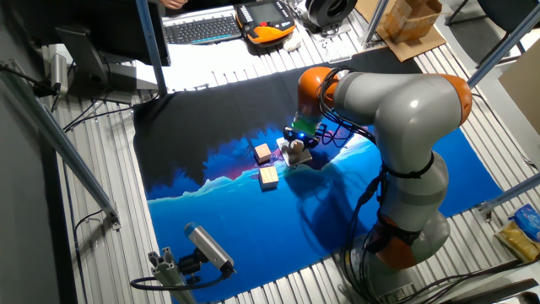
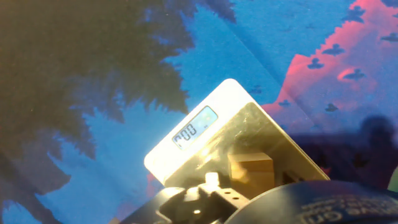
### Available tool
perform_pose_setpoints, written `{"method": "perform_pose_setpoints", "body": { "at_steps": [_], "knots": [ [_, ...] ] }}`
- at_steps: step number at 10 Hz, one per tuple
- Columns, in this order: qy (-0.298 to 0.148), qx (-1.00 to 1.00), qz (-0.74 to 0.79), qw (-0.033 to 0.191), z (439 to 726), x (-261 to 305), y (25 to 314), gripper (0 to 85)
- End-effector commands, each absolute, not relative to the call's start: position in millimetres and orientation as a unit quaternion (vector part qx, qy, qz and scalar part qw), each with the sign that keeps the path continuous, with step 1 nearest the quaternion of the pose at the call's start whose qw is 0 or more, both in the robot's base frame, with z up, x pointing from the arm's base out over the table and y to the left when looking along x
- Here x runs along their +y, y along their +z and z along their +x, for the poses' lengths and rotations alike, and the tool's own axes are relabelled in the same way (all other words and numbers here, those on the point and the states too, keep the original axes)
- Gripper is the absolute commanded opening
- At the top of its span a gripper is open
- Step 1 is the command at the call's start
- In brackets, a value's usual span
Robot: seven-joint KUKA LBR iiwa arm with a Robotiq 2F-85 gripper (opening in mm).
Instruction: Place the block on the scale
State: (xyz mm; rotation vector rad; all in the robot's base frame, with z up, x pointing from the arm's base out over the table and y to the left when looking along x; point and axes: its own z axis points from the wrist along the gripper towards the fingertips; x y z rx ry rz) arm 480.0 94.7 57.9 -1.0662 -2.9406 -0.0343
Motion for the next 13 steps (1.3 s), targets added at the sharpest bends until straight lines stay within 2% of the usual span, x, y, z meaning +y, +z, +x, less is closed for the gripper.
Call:
{"method": "perform_pose_setpoints", "body": {
  "at_steps": [1, 2, 4, 5, 6, 7, 9, 11, 13],
  "knots": [
    [-0.014, -0.942, -0.334, 0.013, 481.7, 91.7, 62.3, 68.0],
    [-0.031, -0.946, -0.323, 0.027, 487.1, 81.6, 75.0, 68.0],
    [-0.054, -0.960, -0.272, 0.047, 496.3, 56.2, 98.3, 34.0],
    [-0.058, -0.967, -0.244, 0.055, 500.4, 46.3, 104.9, 34.0],
    [-0.052, -0.974, -0.212, 0.061, 503.3, 39.1, 107.8, 0.0],
    [-0.034, -0.981, -0.184, 0.058, 504.2, 36.5, 108.5, 0.0],
    [0.046, -0.990, -0.132, 0.022, 502.1, 34.1, 110.9, 0.0],
    [0.022, -0.992, -0.117, 0.030, 503.0, 22.8, 118.2, 0.0],
    [0.031, -0.995, -0.089, 0.027, 501.5, 21.9, 118.8, 0.0]
  ]
}}
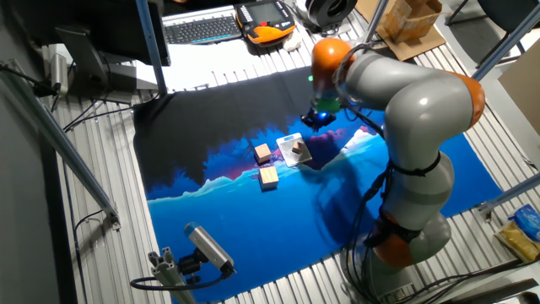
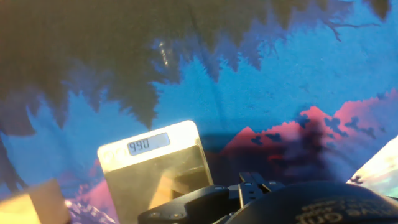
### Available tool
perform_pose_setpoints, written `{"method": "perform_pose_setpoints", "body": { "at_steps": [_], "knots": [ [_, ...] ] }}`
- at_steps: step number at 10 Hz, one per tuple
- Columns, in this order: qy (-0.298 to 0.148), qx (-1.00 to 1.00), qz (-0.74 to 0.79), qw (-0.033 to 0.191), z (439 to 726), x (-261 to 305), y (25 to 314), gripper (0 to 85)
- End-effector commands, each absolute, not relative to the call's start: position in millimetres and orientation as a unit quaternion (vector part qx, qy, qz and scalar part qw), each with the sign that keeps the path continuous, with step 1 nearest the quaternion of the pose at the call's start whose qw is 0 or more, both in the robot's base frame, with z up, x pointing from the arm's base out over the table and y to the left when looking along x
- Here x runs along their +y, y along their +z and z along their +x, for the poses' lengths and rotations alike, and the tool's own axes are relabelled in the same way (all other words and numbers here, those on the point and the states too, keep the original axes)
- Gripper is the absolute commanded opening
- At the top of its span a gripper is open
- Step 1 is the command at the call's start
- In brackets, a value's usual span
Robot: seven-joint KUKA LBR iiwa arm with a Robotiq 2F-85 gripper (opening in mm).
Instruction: Place the block on the scale
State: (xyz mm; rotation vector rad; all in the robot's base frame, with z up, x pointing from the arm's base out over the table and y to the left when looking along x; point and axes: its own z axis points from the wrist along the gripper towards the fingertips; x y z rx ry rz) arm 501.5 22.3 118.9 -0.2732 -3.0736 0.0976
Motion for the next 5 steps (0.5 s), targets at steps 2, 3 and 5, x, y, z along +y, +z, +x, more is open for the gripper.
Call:
{"method": "perform_pose_setpoints", "body": {
  "at_steps": [2, 3, 5],
  "knots": [
    [0.026, -0.997, -0.069, 0.027, 501.5, 22.2, 118.7, 0.0],
    [0.013, -0.997, -0.071, 0.030, 501.5, 22.2, 118.7, 0.0],
    [0.010, -0.997, -0.068, 0.030, 501.2, 21.8, 118.8, 0.0]
  ]
}}
